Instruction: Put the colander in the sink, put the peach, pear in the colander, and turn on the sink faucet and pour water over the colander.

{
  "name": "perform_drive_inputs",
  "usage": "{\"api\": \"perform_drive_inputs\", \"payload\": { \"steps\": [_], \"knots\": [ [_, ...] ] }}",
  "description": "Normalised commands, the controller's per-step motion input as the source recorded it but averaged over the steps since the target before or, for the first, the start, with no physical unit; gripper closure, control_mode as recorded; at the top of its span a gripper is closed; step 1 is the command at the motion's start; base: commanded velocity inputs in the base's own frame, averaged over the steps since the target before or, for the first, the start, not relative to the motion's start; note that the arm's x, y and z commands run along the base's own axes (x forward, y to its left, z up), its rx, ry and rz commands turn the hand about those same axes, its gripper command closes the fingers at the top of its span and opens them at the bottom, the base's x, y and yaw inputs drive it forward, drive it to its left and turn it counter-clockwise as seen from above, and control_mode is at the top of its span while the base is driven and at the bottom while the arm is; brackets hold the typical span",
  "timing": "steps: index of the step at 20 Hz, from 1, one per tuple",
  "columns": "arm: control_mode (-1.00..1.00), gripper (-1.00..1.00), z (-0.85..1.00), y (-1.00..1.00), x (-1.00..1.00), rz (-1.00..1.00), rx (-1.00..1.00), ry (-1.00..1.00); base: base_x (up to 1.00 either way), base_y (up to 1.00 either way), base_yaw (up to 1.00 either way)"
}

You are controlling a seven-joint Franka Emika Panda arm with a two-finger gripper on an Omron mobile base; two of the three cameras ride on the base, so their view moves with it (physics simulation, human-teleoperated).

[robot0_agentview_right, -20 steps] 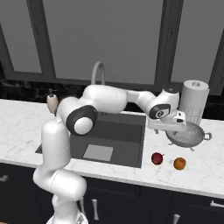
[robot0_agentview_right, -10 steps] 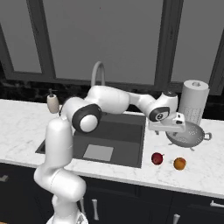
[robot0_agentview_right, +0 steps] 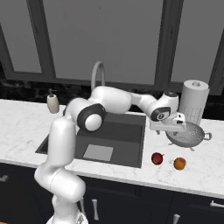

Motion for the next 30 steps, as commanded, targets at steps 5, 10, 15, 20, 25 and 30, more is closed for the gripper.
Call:
{"api": "perform_drive_inputs", "payload": {
  "steps": [5,10,15,20,25,30],
  "knots": [
    [-1.0,-1.0,-0.14,-0.05,0.14,0.0,0.0,0.0,0.0,0.0,0.0],
    [-1.0,-1.0,-0.06,-0.16,0.15,0.0,0.0,0.0,0.0,0.0,0.0],
    [-1.0,-1.0,-0.06,-0.17,0.12,0.0,0.0,0.0,0.0,0.0,0.0],
    [-1.0,1.0,-0.23,-0.02,0.0,0.0,-0.01,0.0,0.0,0.0,0.0],
    [-1.0,1.0,-0.04,0.0,0.0,0.0,0.0,0.0,0.0,0.0,0.0],
    [-1.0,1.0,0.0,0.0,0.02,-0.04,0.0,0.0,0.0,0.0,0.0]
  ]
}}
